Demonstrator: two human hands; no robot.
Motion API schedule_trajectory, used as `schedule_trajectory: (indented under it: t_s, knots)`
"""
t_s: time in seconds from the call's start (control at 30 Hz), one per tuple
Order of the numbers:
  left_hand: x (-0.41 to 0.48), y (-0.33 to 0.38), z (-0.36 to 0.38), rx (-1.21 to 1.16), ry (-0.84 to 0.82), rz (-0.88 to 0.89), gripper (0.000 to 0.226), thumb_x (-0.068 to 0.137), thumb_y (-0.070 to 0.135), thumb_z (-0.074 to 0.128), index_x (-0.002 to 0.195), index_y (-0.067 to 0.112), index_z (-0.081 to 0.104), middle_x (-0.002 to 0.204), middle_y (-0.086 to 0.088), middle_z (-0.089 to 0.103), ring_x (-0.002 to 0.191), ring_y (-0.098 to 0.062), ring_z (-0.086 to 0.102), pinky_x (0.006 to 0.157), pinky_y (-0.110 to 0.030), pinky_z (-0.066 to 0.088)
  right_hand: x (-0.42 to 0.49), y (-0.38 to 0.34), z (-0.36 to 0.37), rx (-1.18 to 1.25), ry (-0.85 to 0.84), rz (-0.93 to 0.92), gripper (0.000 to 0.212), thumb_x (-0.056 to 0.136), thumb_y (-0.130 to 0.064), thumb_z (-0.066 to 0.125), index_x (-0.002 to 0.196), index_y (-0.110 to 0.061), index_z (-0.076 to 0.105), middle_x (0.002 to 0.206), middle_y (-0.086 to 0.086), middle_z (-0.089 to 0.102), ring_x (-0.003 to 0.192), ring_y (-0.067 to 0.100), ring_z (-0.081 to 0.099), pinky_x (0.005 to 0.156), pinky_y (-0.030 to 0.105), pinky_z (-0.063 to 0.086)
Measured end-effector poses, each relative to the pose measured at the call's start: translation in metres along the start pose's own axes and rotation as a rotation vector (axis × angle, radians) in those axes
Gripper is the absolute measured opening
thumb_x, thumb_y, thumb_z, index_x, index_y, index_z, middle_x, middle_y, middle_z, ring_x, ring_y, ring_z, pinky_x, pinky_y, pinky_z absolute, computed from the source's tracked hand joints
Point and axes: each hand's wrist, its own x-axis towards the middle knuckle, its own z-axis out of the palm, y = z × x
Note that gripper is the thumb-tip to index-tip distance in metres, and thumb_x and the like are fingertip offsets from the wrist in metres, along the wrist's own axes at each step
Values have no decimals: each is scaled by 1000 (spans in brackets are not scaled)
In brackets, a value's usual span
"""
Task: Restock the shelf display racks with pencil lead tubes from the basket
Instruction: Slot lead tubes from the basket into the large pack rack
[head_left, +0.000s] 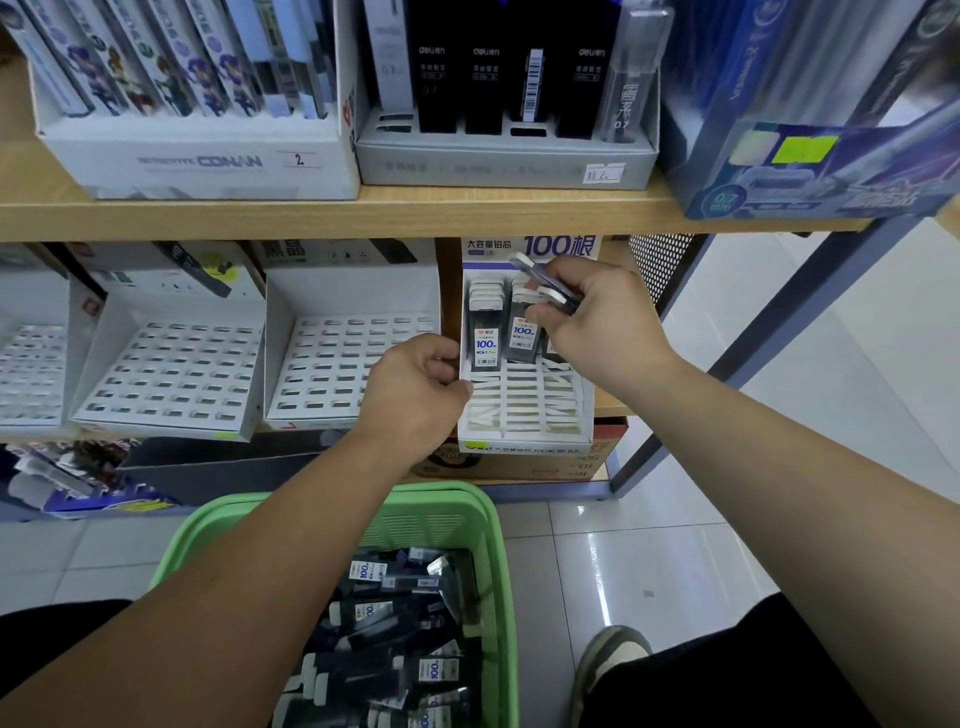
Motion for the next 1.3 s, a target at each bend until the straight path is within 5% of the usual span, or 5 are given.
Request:
schedule_trajectory:
  t_s: [0.5, 0.63, 0.87, 1.07, 1.3]
  knots:
    - [1, 0, 0, 7, 7, -5, 33, 86, 10, 79, 117, 20, 72, 93, -1, 76, 88, -26, 74, 88, -50, 62, 1, 7, -4, -33, -13, 17, 14, 90, -19, 74, 102, -24, 70, 87, -3, 67, 85, 24, 62, 77, 41, 58]
    - [0, 1, 1, 9, 7, 14, 29, 87, 7, 78, 102, 31, 71, 85, 3, 76, 83, -23, 74, 86, -49, 62, -1, 4, -3, -13, -30, 26, 12, 90, -22, 76, 101, -24, 71, 88, 0, 71, 86, 23, 64, 78, 40, 58]
    - [1, -1, 1, 3, -3, 18, 30, 87, 5, 77, 98, 32, 71, 85, 3, 78, 84, -24, 76, 85, -50, 62, -4, -8, -4, -70, -64, -2, 15, 92, -26, 75, 107, -25, 73, 91, -2, 73, 85, 15, 60, 66, 26, 44]
    - [0, -1, 2, -9, 5, 14, 29, 87, 4, 76, 112, 17, 73, 86, -2, 77, 85, -26, 75, 86, -48, 62, -2, 1, 3, 33, 27, 121, 23, 86, -20, 78, 106, -25, 70, 93, -2, 70, 86, 23, 67, 80, 41, 59]
    - [-4, 1, 0, 27, 10, 14, 26, 87, 8, 77, 110, 19, 73, 83, 2, 75, 86, -24, 73, 87, -44, 61, -6, -5, 1, -103, -4, 44, 19, 90, -29, 78, 106, -23, 71, 92, -4, 63, 83, 8, 47, 67, 13, 42]
